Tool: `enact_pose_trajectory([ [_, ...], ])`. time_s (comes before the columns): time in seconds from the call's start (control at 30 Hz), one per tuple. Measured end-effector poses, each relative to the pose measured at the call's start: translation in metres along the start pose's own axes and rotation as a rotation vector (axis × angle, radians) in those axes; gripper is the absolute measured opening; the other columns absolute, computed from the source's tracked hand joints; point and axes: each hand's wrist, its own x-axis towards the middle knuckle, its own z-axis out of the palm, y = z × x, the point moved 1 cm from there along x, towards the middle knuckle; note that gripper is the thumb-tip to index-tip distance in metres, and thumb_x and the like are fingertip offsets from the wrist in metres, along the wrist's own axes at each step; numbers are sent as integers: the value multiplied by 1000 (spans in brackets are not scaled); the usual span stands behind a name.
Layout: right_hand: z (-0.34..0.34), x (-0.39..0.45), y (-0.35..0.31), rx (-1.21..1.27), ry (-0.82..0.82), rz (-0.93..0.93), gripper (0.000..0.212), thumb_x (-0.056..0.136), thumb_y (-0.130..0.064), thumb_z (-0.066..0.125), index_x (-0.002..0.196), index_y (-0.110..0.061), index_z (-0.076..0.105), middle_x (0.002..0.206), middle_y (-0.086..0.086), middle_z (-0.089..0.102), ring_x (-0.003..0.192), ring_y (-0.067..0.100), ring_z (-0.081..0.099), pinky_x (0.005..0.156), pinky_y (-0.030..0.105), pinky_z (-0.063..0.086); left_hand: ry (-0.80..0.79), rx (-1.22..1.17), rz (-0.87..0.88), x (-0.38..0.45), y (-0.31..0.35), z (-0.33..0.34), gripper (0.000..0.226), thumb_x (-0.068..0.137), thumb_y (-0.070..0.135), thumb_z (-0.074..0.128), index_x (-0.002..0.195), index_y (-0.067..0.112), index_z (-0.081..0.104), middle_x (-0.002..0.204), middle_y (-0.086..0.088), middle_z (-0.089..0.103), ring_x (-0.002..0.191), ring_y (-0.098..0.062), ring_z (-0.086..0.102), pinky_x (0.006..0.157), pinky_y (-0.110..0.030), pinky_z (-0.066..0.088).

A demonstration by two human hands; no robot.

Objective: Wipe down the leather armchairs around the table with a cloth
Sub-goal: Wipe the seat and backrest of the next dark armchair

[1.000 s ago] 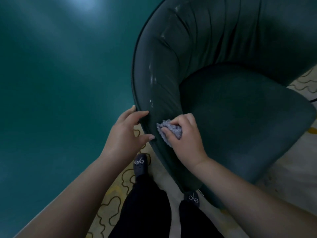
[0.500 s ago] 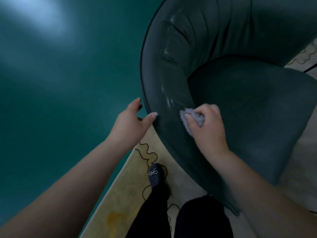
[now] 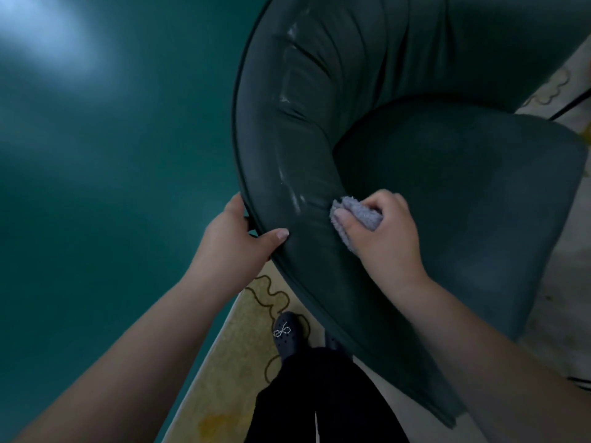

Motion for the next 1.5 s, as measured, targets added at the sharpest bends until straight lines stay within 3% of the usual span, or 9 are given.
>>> enact_pose_trajectory([
  [0.1, 12, 3, -27, 74, 80, -91, 27, 78, -33, 75, 82, -16, 54, 96, 1, 49, 79, 0, 51, 70, 7, 38, -9, -29, -9, 0, -2, 0, 42, 80, 22, 73, 114, 34, 51, 95, 6, 72, 87, -20, 69, 81, -44, 56],
  [0.3, 50, 11, -51, -162, -46, -357, 33, 73, -37, 76, 88, -16, 57, 99, 3, 47, 92, 21, 51, 76, 41, 49, 21, 12, 17, -2, 2, 0, 42, 79, 19, 73, 113, 35, 52, 89, 7, 72, 81, -17, 70, 78, -42, 57],
  [0.53, 15, 30, -11, -28, 76, 26, 26, 83, -33, 71, 82, -14, 53, 100, 7, 51, 77, -5, 49, 66, 3, 36, -19, -3, -11, -1, 4, -1, 41, 81, 23, 72, 114, 34, 49, 97, 10, 71, 88, -16, 69, 82, -40, 56],
  [0.77, 52, 32, -60, -57, -90, -261, 42, 67, -43, 79, 91, -19, 54, 100, 1, 45, 90, 17, 53, 78, 35, 51, -2, -71, 6, -5, 5, -3, 44, 80, 19, 74, 108, 42, 48, 85, 6, 73, 69, -16, 71, 72, -44, 59],
  [0.97, 29, 44, -22, 79, -24, -14, 32, 77, -37, 76, 89, -18, 54, 104, 4, 52, 83, -1, 51, 68, 6, 39, 70, -126, 34, -11, -2, -3, 83, 77, 34, 76, 143, 47, 26, 124, 10, 61, 85, -7, 69, 80, -39, 57],
  [1.1, 37, 57, -54, 135, 1, -132, 34, 74, -37, 78, 90, -21, 53, 103, 4, 54, 86, 3, 54, 69, 8, 42, 103, -12, 66, -6, 5, -8, 97, 73, 42, 77, 148, 47, 15, 126, 21, 45, 83, 3, 63, 78, -23, 51],
  [1.2, 53, 58, -68, 2, -101, -279, 35, 71, -37, 79, 90, -21, 54, 99, 0, 47, 86, 8, 53, 76, 19, 47, 108, 70, 68, -3, 8, -10, 105, 71, 47, 77, 150, 43, 9, 134, 14, 47, 81, 3, 60, 78, -24, 49],
  [1.4, 35, 64, -23, 61, 15, -30, 27, 79, -40, 72, 85, -21, 54, 100, 7, 57, 79, 3, 53, 65, 8, 37, 78, 113, 93, 8, 14, -17, 112, 70, 50, 77, 151, 41, -1, 146, 1, 43, 119, -15, 54, 87, -23, 40],
  [1.5, 47, 72, -52, 84, 30, -145, 29, 76, -37, 75, 87, -19, 54, 100, 3, 53, 83, 2, 52, 70, 6, 38, 60, 140, 118, 18, 19, -20, 116, 68, 51, 79, 150, 43, -2, 145, 2, 44, 120, -9, 50, 86, -19, 37],
])
